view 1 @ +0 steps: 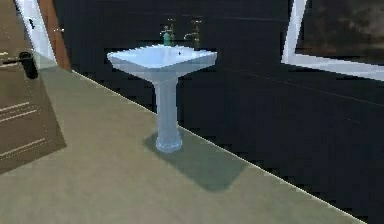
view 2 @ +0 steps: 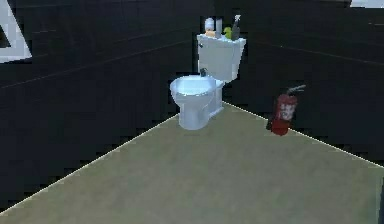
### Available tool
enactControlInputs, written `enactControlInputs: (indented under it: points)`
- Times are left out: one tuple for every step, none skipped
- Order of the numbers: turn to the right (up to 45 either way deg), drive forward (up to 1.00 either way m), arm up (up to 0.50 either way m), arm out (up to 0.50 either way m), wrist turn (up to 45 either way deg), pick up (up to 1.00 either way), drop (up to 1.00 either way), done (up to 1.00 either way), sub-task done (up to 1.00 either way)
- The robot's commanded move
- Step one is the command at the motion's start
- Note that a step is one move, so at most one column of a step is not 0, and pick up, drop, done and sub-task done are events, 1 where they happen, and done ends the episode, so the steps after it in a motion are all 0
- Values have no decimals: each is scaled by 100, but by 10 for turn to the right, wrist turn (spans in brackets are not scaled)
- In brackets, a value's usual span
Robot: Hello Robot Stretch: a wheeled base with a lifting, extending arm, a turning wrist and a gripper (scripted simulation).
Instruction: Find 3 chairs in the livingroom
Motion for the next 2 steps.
enactControlInputs:
  points:
    - [-330,0,0,0,0,0,0,0,0]
    - [0,5,0,0,0,0,0,0,0]
